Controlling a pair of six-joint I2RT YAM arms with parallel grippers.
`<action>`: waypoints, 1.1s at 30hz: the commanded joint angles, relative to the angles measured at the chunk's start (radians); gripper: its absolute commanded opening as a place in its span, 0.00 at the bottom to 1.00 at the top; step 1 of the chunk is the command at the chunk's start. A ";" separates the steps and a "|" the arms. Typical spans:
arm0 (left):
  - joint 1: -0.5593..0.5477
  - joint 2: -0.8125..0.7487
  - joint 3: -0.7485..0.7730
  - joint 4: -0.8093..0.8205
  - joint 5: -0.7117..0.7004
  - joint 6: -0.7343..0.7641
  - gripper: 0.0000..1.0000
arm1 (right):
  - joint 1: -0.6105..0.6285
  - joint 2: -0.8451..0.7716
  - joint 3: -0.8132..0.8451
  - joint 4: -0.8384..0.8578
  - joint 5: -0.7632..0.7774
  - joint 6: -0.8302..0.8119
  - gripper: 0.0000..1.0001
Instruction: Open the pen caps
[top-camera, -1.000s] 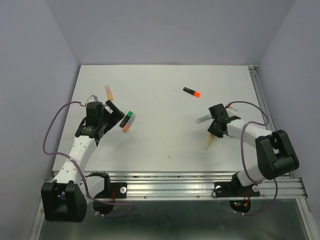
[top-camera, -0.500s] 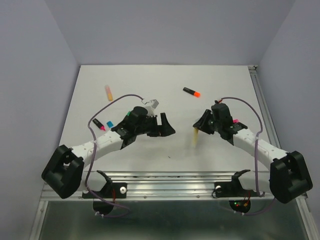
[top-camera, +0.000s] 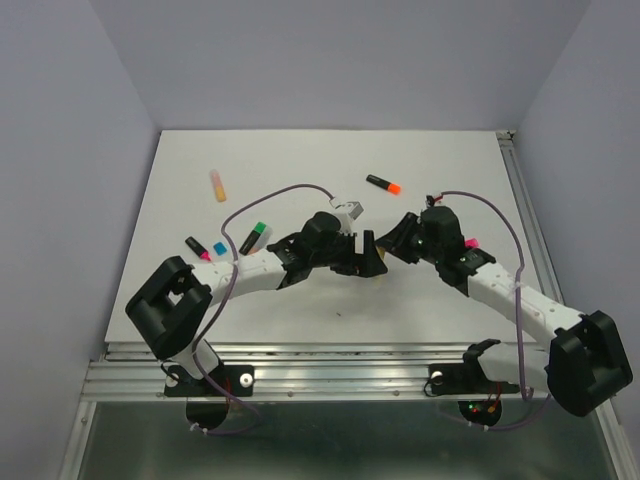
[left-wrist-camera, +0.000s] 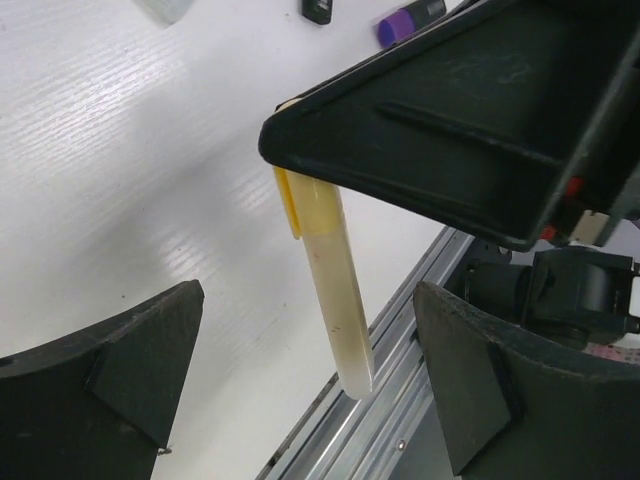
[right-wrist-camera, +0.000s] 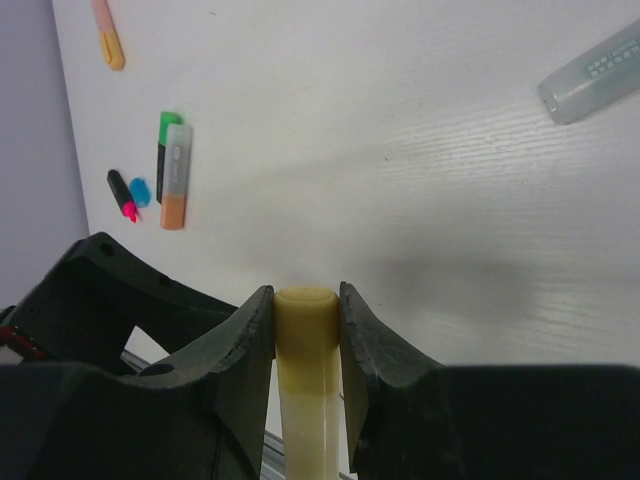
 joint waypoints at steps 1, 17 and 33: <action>-0.013 -0.002 0.064 0.008 -0.049 0.012 0.97 | 0.010 -0.029 0.014 0.075 0.047 0.070 0.01; -0.032 0.067 0.128 0.000 -0.048 -0.007 0.43 | 0.038 -0.032 0.023 0.139 0.145 0.147 0.01; -0.088 -0.025 0.045 -0.057 -0.126 -0.109 0.00 | 0.026 0.191 0.236 0.042 0.682 0.164 0.01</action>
